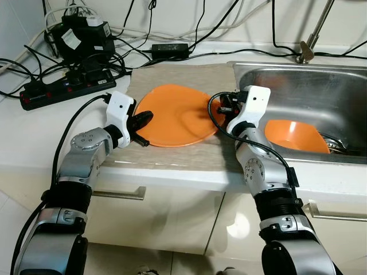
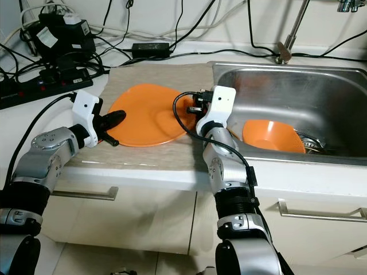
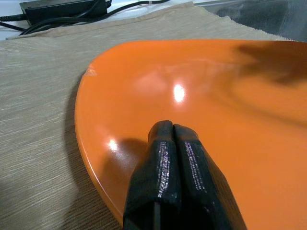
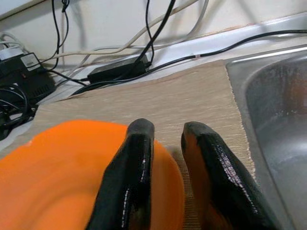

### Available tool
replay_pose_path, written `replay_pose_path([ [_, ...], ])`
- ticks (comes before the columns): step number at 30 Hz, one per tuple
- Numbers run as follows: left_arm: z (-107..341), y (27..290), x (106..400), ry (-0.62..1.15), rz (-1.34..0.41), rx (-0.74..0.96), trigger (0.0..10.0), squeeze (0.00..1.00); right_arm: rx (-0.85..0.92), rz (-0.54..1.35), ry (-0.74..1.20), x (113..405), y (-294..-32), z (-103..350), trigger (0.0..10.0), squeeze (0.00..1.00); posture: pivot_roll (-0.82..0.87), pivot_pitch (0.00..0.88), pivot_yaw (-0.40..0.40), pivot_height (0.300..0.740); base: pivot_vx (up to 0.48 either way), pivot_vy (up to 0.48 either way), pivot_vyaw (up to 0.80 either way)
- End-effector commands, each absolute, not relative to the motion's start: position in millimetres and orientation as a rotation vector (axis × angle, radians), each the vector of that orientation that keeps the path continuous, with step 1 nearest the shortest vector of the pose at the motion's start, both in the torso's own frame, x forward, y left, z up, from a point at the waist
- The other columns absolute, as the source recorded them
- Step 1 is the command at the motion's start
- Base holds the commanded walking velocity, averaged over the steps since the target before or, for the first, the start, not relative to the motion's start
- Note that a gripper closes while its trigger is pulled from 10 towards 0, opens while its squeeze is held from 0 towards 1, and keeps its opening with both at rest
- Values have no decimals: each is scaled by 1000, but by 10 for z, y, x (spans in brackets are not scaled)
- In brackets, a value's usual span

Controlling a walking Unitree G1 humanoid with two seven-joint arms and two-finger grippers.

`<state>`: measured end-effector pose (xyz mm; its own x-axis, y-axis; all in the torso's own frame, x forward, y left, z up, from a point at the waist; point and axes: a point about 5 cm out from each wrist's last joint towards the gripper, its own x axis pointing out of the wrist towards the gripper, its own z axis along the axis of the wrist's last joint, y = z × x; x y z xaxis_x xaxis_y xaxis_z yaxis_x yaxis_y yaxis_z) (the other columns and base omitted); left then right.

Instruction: Kitchen organization

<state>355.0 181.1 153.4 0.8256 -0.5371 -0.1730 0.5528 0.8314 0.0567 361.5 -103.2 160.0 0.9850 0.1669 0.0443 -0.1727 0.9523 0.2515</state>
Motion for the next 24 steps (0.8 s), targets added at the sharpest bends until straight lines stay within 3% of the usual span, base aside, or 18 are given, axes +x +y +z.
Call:
replay_pose_path([
  [1, 1491, 1827, 3537, 180, -575, 120, 10000, 0, 249, 165, -5, 3614, -1051, 1560, 10000, 1000, -32, 7, 31, 715, 0, 0, 0],
  [5, 1488, 1830, 3536, 181, -574, 119, 10000, 0, 223, 139, -2, 3621, -1083, 1556, 10000, 1000, -32, 7, 30, 715, 0, 0, 0],
  [6, 1486, 1832, 3536, 181, -573, 119, 10000, 0, 218, 136, -5, 3623, -1096, 1565, 10000, 290, -32, 7, 30, 715, 0, 0, 0],
  [7, 1483, 1835, 3536, 182, -572, 119, 10000, 0, 217, 132, -16, 3624, -1112, 1589, 10000, 0, -32, 7, 30, 715, 0, 0, 0],
  [13, 1419, 1894, 3523, 204, -560, 129, 10000, 0, 214, 129, -112, 3625, -1219, 1834, 10000, 0, -38, 6, 31, 715, 0, 0, 0],
  [24, 1395, 1919, 3532, 203, -540, 121, 10000, 0, 214, 113, -96, 3613, -1259, 1785, 10000, 0, -41, 2, 30, 715, 0, 0, 0],
])
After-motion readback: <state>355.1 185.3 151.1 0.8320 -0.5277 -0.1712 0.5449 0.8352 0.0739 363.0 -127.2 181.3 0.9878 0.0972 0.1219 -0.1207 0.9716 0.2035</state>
